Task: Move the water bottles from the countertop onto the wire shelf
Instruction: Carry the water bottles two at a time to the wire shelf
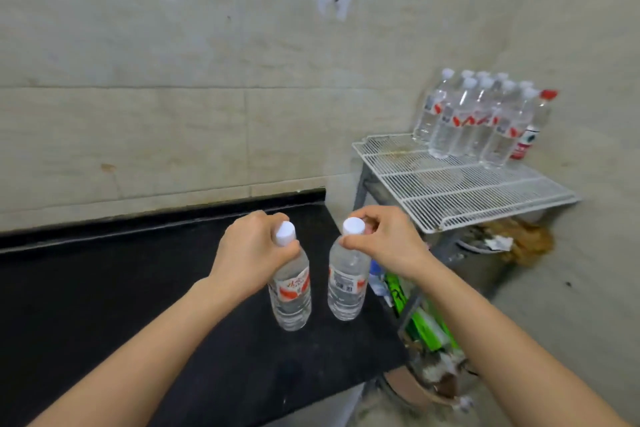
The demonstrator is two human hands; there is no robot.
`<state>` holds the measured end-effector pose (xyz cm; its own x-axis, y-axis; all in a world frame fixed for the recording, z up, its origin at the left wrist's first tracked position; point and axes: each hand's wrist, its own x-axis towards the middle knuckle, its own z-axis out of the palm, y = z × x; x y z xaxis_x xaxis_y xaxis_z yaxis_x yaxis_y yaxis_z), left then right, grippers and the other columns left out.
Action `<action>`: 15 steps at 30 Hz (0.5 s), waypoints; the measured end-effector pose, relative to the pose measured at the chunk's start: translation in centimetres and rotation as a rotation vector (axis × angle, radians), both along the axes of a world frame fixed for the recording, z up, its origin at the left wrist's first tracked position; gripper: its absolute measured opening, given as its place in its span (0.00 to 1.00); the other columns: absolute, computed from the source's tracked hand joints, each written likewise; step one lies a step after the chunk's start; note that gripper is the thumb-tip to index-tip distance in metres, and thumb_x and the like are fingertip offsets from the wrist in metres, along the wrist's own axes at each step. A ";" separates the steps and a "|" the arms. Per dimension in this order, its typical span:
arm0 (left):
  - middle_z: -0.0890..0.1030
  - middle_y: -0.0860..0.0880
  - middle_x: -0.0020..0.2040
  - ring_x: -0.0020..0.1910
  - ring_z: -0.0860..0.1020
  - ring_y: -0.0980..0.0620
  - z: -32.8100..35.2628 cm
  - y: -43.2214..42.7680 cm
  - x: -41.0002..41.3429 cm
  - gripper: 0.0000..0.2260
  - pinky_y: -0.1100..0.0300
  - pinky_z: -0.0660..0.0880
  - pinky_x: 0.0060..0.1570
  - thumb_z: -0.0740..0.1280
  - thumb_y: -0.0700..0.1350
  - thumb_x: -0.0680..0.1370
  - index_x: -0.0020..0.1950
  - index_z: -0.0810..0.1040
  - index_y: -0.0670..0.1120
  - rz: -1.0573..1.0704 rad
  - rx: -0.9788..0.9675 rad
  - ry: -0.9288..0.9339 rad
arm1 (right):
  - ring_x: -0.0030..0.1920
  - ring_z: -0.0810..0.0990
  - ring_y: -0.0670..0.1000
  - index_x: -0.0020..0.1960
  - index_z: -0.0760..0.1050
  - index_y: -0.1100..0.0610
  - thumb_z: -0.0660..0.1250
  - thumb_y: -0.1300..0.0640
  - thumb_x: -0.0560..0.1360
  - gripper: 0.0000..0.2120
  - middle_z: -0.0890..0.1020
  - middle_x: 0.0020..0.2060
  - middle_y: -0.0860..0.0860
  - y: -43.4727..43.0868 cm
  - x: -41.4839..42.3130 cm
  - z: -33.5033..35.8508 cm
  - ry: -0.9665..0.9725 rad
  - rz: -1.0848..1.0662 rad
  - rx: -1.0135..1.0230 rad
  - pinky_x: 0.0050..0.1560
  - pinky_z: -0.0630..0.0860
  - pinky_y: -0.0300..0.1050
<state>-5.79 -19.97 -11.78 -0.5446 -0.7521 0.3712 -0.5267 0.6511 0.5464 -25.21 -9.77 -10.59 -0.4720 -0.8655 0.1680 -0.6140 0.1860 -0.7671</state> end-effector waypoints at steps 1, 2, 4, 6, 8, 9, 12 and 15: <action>0.75 0.49 0.30 0.33 0.74 0.49 0.6 0.2 -1.7 0.07 0.54 0.72 0.32 0.67 0.50 0.67 0.37 0.77 0.47 -0.027 -0.024 0.018 | 0.27 0.70 0.39 0.37 0.79 0.48 0.79 0.55 0.62 0.09 0.75 0.26 0.43 0.5 -1.6 0.8 0.002 -0.022 -0.025 0.30 0.66 0.34; 0.75 0.49 0.29 0.32 0.74 0.49 1.3 0.3 -3.4 0.07 0.54 0.72 0.32 0.67 0.50 0.67 0.37 0.77 0.46 -0.052 -0.046 0.036 | 0.25 0.69 0.39 0.37 0.79 0.49 0.79 0.55 0.62 0.09 0.74 0.23 0.42 1.0 -3.1 1.6 0.007 -0.038 -0.050 0.28 0.64 0.32; 0.77 0.47 0.29 0.32 0.76 0.47 3.1 0.6 -6.5 0.08 0.52 0.74 0.33 0.68 0.49 0.67 0.39 0.78 0.45 -0.088 -0.067 0.093 | 0.23 0.68 0.38 0.36 0.80 0.51 0.78 0.55 0.62 0.08 0.73 0.21 0.40 1.7 -5.9 3.6 0.020 -0.063 -0.096 0.25 0.62 0.30; 0.82 0.47 0.33 0.35 0.79 0.47 5.2 0.7 -9.6 0.09 0.51 0.76 0.37 0.71 0.47 0.67 0.45 0.83 0.46 -0.108 -0.070 0.172 | 0.23 0.66 0.39 0.37 0.81 0.52 0.78 0.53 0.62 0.08 0.72 0.20 0.41 2.1 -8.7 6.0 0.051 -0.078 -0.132 0.24 0.61 0.32; 0.84 0.46 0.36 0.36 0.79 0.50 7.4 0.6 -12.6 0.10 0.52 0.76 0.41 0.73 0.47 0.67 0.47 0.82 0.51 -0.125 -0.097 0.259 | 0.23 0.65 0.40 0.36 0.81 0.52 0.78 0.52 0.63 0.07 0.70 0.20 0.41 2.4 -11.6 8.4 0.075 -0.069 -0.169 0.24 0.60 0.32; 0.82 0.45 0.34 0.33 0.75 0.50 8.4 0.4 -14.1 0.10 0.53 0.76 0.40 0.72 0.48 0.66 0.46 0.80 0.52 -0.138 -0.121 0.300 | 0.23 0.65 0.40 0.36 0.81 0.51 0.78 0.52 0.63 0.07 0.70 0.20 0.42 2.4 -13.1 9.5 0.080 -0.066 -0.191 0.24 0.59 0.31; 0.74 0.48 0.31 0.31 0.69 0.53 11.7 -0.5 -18.7 0.09 0.61 0.72 0.36 0.72 0.50 0.65 0.41 0.80 0.48 -0.169 -0.128 0.381 | 0.23 0.64 0.40 0.36 0.82 0.51 0.78 0.52 0.63 0.06 0.68 0.20 0.42 2.1 -17.5 12.7 0.095 -0.097 -0.253 0.24 0.59 0.30; 0.81 0.48 0.35 0.33 0.76 0.55 14.0 -1.3 -23.5 0.08 0.57 0.76 0.38 0.72 0.51 0.64 0.40 0.81 0.49 -0.240 -0.099 0.380 | 0.24 0.63 0.41 0.35 0.82 0.55 0.78 0.54 0.62 0.07 0.66 0.21 0.43 1.6 -21.9 15.0 0.117 -0.132 -0.282 0.24 0.59 0.31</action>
<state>-29.29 -21.27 2.22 -0.5105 -0.5717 0.6423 -0.1286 0.7893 0.6003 -47.15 -8.14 4.40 -0.5402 -0.7097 0.4522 -0.6857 0.0597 -0.7254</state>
